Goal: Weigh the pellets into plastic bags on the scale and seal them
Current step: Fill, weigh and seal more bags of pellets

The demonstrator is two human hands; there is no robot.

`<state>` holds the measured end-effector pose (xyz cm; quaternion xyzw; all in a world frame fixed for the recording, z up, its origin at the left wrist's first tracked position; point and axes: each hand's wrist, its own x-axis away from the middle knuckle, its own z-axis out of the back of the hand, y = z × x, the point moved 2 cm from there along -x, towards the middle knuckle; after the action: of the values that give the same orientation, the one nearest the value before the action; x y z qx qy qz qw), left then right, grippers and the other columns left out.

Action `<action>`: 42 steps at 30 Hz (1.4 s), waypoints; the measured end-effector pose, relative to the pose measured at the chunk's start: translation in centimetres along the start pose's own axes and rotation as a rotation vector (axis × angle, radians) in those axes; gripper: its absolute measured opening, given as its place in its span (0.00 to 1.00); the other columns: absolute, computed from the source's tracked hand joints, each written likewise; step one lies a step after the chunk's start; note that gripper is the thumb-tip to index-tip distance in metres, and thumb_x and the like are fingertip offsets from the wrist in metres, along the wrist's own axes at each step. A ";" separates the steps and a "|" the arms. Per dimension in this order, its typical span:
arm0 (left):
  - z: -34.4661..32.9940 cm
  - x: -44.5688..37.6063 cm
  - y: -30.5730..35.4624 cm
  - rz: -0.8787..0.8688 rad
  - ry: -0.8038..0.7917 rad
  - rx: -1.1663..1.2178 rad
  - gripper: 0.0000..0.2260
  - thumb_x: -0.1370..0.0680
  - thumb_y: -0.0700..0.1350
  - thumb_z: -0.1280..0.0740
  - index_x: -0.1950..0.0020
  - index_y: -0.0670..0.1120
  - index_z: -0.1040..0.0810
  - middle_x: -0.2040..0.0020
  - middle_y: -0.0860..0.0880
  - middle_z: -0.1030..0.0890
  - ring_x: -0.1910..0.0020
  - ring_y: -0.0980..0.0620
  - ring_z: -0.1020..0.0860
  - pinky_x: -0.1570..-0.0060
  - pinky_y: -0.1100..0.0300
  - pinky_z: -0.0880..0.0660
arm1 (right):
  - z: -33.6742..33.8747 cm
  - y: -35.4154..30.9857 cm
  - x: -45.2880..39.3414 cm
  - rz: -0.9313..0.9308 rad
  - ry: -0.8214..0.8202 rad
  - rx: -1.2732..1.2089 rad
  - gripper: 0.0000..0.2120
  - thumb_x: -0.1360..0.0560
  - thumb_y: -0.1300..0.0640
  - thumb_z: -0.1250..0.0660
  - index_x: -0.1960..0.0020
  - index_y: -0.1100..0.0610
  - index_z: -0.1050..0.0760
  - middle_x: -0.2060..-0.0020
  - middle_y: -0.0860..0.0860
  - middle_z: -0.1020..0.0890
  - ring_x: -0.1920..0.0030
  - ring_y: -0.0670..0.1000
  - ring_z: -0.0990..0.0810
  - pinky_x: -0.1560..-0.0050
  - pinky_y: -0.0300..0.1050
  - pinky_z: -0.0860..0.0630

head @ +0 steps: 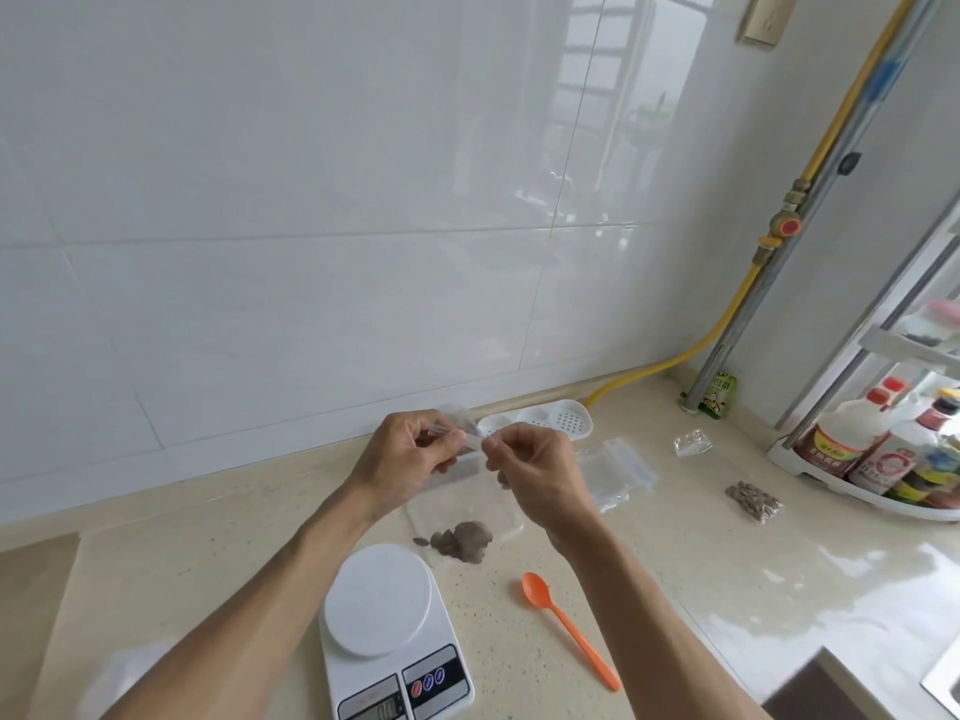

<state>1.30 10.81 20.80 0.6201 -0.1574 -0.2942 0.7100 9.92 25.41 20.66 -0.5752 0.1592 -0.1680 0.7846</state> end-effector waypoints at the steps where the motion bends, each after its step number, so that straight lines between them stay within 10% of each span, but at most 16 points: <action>1: -0.1 0.0 0.1 0.007 0.012 0.005 0.09 0.22 0.41 0.31 0.61 0.51 0.15 0.67 0.48 0.19 0.66 0.52 0.23 0.61 0.57 0.25 | 0.1 -0.1 -0.1 0.005 0.028 0.064 0.11 0.23 0.56 0.30 0.63 0.60 0.20 0.70 0.53 0.20 0.69 0.47 0.26 0.64 0.47 0.26; 7: 0.5 0.0 0.9 -0.034 0.028 -0.074 0.09 0.21 0.39 0.34 0.61 0.41 0.20 0.68 0.48 0.21 0.67 0.53 0.24 0.62 0.61 0.27 | 0.8 -0.3 0.1 0.012 0.065 0.084 0.11 0.24 0.55 0.28 0.63 0.59 0.19 0.67 0.59 0.18 0.68 0.49 0.25 0.62 0.52 0.25; 13: -0.3 -0.2 1.6 -0.115 0.019 -0.264 0.15 0.22 0.41 0.32 0.67 0.54 0.23 0.71 0.54 0.22 0.70 0.57 0.26 0.66 0.61 0.27 | 0.9 -2.1 -0.4 0.147 -0.053 0.314 0.03 0.27 0.56 0.27 0.59 0.51 0.16 0.65 0.40 0.18 0.62 0.33 0.21 0.61 0.27 0.28; 26: -0.3 -1.2 1.7 -0.059 0.101 -0.181 0.08 0.20 0.40 0.36 0.59 0.41 0.22 0.70 0.51 0.20 0.69 0.57 0.22 0.66 0.64 0.25 | 3.4 0.1 -1.0 0.062 -0.029 0.118 0.08 0.24 0.54 0.29 0.60 0.56 0.19 0.65 0.54 0.18 0.64 0.47 0.23 0.58 0.46 0.25; 32: -2.1 -2.8 1.2 0.057 -0.101 -0.087 0.07 0.21 0.39 0.33 0.56 0.37 0.20 0.67 0.47 0.22 0.67 0.52 0.22 0.63 0.58 0.23 | 5.5 1.7 -1.5 0.055 0.000 0.135 0.09 0.24 0.57 0.29 0.63 0.55 0.20 0.67 0.54 0.18 0.65 0.47 0.23 0.57 0.52 0.24; 42: -10.6 -7.2 -0.3 0.054 -0.135 -0.095 0.06 0.22 0.39 0.32 0.59 0.39 0.20 0.69 0.50 0.24 0.71 0.53 0.24 0.66 0.59 0.24 | 11.3 5.7 -3.8 -0.022 -0.029 -0.040 0.09 0.24 0.56 0.29 0.57 0.62 0.17 0.68 0.52 0.17 0.66 0.50 0.23 0.61 0.47 0.25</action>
<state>1.88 23.54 19.63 0.5599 -0.2077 -0.3232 0.7341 11.94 38.29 18.67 -0.5947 0.1446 -0.1649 0.7734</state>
